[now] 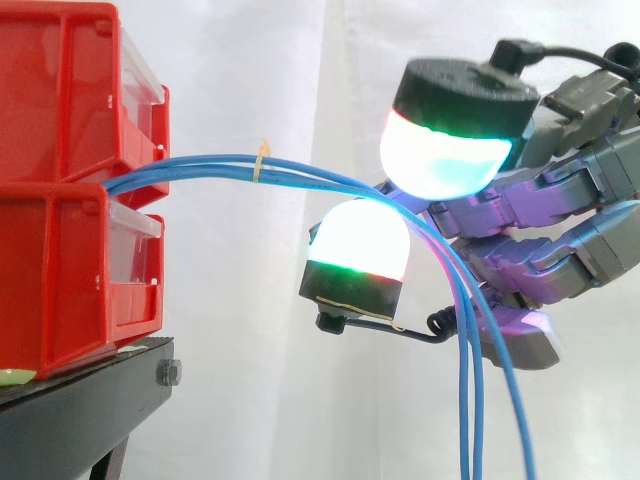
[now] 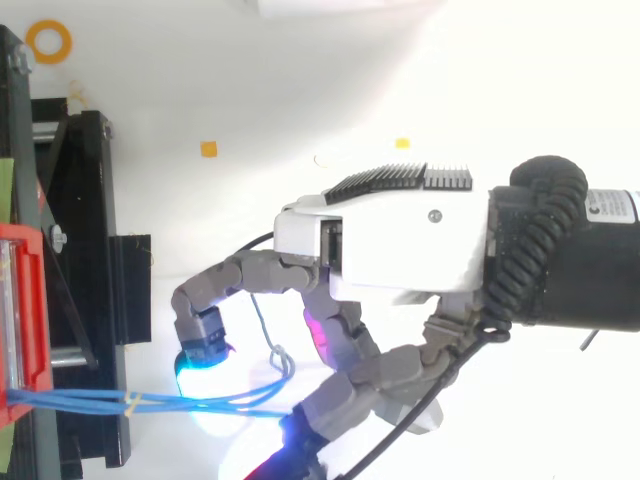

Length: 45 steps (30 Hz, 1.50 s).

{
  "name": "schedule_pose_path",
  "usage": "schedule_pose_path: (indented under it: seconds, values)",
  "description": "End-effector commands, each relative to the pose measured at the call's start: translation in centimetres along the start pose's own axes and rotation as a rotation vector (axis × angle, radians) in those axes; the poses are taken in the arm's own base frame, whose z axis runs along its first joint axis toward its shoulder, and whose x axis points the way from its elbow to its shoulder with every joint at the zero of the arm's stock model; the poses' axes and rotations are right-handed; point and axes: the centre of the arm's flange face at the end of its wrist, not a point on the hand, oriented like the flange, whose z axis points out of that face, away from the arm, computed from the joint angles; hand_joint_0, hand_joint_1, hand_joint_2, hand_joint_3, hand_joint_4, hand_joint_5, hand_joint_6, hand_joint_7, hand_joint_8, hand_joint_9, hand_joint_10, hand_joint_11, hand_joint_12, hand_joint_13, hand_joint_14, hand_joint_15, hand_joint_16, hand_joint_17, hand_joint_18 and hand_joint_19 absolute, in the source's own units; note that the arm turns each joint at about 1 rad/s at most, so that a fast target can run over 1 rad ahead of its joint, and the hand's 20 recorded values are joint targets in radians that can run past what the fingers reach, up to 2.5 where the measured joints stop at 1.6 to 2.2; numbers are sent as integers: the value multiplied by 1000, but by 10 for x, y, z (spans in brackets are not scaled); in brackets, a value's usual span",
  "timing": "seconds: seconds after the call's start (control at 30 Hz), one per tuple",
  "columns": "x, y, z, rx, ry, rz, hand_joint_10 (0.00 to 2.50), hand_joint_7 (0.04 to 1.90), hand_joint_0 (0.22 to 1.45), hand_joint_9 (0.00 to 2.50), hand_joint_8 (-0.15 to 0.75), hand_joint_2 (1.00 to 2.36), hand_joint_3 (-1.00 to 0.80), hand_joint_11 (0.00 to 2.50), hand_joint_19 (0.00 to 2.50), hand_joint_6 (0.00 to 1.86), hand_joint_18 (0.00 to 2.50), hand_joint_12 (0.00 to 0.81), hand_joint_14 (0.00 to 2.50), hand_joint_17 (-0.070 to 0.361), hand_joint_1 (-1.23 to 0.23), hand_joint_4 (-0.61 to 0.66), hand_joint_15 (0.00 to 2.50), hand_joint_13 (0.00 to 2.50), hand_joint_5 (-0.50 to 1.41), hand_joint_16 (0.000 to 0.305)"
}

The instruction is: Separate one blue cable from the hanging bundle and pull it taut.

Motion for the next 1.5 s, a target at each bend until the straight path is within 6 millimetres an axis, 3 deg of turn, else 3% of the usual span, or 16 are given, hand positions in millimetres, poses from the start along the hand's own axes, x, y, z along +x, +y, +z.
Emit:
schedule_pose_path:
  seconds: [0.0, 0.13, 0.23, 0.4, 0.47, 0.67, 0.87, 0.97, 1.1, 1.33, 1.47]
  values:
    - [1, -1, 1, 1, 1, -1, 32, 1317, 434, 2281, 220, 1000, -500, 768, 786, 502, 1206, 397, 24, 126, -657, 148, 1095, 1770, 154, 56]
    - [-1, 0, 0, 0, -1, 0, 29, 1313, 471, 2278, 203, 1000, -500, 746, 812, 502, 1153, 371, 22, 122, -408, 127, 1090, 1750, 154, 54]
    - [-1, 0, 0, 0, -1, 0, 31, 1314, 554, 2260, 181, 1000, -500, 763, 870, 501, 1083, 345, 25, 106, -352, 101, 1118, 1715, 152, 47]
    - [0, 0, 0, 1, 1, -1, 33, 1311, 695, 2271, 158, 1000, -493, 772, 889, 501, 1090, 324, 24, 98, -561, 105, 1130, 1720, 152, 44]
    - [0, 0, 0, 0, 1, 0, 33, 1312, 719, 2281, 146, 1010, -389, 788, 895, 502, 1108, 328, 24, 97, -624, 108, 1130, 1728, 152, 43]
    - [0, 0, 0, 1, 1, -1, 31, 1321, 737, 2292, 140, 1015, -286, 805, 900, 502, 1117, 334, 23, 97, -675, 109, 1140, 1738, 152, 43]
    - [0, 0, 0, 0, 1, 0, 31, 1318, 734, 2263, 191, 1016, -241, 813, 889, 502, 1094, 336, 24, 100, -710, 62, 1131, 1712, 153, 45]
    - [-1, 0, 0, 0, -1, 0, 33, 1310, 727, 2262, 209, 1014, -259, 800, 872, 502, 1096, 327, 24, 101, -784, 44, 1127, 1710, 153, 45]
    - [0, 0, 0, 1, 1, -1, 31, 1284, 741, 2275, 171, 1000, -500, 815, 867, 502, 1094, 325, 24, 97, -854, 42, 1125, 1704, 152, 43]
    - [0, 0, 0, 1, -1, -1, 32, 1264, 504, 2295, 171, 1000, -500, 765, 825, 503, 1144, 356, 24, 110, -679, 58, 1109, 1733, 151, 49]
    - [0, 0, 0, 1, -1, -1, 31, 1305, 481, 2299, 174, 1000, -500, 743, 813, 503, 1138, 364, 23, 117, -409, 98, 1093, 1742, 153, 52]
